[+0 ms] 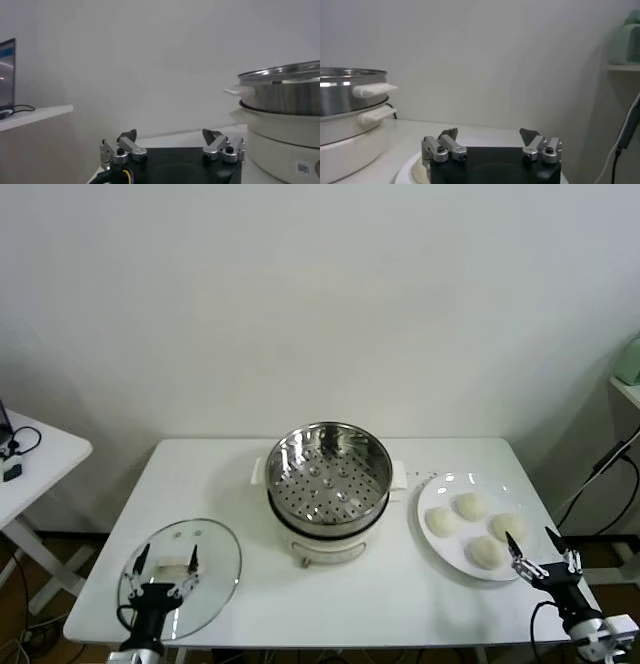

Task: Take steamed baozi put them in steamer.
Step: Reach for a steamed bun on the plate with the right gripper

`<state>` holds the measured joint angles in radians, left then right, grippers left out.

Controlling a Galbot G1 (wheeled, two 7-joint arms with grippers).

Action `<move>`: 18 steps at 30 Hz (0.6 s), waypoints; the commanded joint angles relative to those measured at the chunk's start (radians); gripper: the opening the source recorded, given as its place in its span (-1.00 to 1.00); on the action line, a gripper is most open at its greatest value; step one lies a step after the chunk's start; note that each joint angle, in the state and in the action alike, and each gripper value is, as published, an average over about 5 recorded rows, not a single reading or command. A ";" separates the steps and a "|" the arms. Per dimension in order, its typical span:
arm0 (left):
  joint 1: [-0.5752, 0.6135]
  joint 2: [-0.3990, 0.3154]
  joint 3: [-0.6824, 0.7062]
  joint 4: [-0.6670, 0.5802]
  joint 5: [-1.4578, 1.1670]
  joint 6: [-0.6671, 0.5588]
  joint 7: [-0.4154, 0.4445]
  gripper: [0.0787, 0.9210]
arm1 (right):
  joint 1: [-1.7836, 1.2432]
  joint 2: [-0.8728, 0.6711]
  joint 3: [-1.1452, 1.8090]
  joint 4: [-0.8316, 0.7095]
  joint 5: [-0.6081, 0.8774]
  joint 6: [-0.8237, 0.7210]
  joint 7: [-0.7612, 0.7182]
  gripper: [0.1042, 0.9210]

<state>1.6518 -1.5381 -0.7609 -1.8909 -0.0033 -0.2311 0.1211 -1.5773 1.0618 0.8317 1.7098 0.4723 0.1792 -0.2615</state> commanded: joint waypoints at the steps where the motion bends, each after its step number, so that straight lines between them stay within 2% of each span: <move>1: -0.001 0.004 0.003 -0.002 -0.006 -0.001 0.004 0.77 | 0.110 -0.090 0.016 -0.010 -0.103 -0.067 -0.049 0.76; 8: -0.023 0.012 0.026 0.015 -0.032 0.002 0.003 0.77 | 0.310 -0.343 -0.086 -0.111 -0.219 -0.203 -0.208 0.76; 18: -0.042 0.036 0.047 0.028 -0.101 0.007 -0.017 0.77 | 0.822 -0.595 -0.596 -0.402 -0.333 -0.173 -0.535 0.76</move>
<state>1.6156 -1.5079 -0.7222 -1.8692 -0.0599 -0.2292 0.1091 -1.1511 0.6952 0.5877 1.5031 0.2507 0.0335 -0.5438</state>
